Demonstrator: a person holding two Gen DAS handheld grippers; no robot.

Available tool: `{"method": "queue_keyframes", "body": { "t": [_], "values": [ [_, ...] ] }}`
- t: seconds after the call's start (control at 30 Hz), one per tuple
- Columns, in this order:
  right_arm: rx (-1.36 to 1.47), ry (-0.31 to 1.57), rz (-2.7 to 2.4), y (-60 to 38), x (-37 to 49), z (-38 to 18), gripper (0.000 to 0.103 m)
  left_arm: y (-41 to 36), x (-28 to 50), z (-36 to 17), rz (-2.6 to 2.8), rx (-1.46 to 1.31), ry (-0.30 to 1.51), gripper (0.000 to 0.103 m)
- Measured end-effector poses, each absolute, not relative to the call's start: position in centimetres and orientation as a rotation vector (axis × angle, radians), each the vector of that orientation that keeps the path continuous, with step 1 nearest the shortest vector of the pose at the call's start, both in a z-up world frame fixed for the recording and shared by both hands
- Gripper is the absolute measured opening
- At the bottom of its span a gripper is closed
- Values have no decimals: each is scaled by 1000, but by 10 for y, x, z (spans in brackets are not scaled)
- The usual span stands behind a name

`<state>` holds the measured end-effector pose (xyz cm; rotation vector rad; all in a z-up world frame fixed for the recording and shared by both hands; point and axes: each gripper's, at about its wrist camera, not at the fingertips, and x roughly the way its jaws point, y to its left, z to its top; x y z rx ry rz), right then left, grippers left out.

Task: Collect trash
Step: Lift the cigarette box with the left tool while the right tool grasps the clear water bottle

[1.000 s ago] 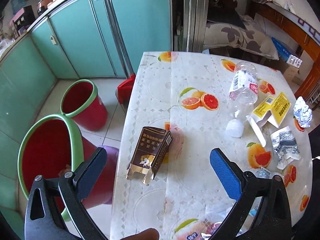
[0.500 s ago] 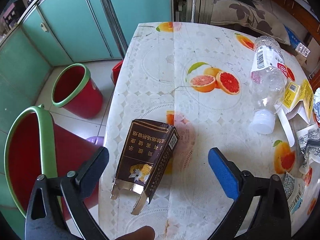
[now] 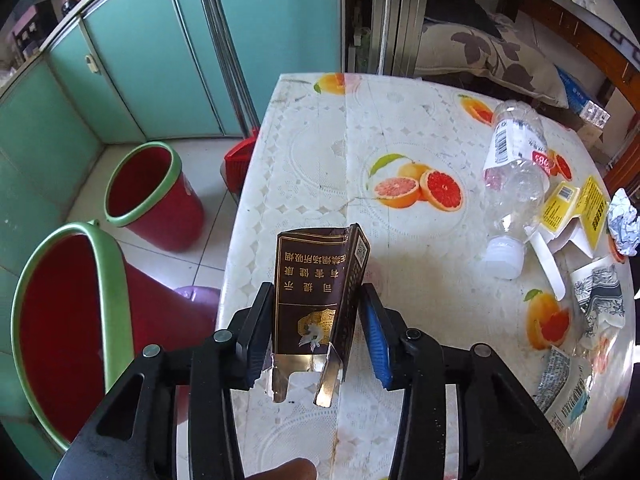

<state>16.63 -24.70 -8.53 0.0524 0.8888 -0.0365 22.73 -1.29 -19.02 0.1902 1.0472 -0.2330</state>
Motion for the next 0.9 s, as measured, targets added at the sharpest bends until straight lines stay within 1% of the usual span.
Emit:
{"method": "queue_keyframes", "body": {
  "t": [0.13,0.23,0.33,0.47,0.8,0.87,0.9],
  "values": [
    [116,939,-7,-237,207,-97,102,-5,215,-163,-240,161,971,41],
    [101,983,-35,-226,241,-112,102,1,205,-144,-253,136,928,41],
    [130,1074,-78,-219,272,-135,102,6,198,-131,-260,131,897,41],
    [211,1148,-122,-218,302,-161,102,15,193,-118,-261,120,868,41],
    [331,1247,-203,-224,334,-213,102,36,176,-104,-240,68,839,41],
    [318,1236,-208,-224,334,-215,101,38,172,-103,-234,69,834,41],
    [296,1233,-209,-222,334,-215,98,39,171,-104,-231,70,832,41]
  ]
}}
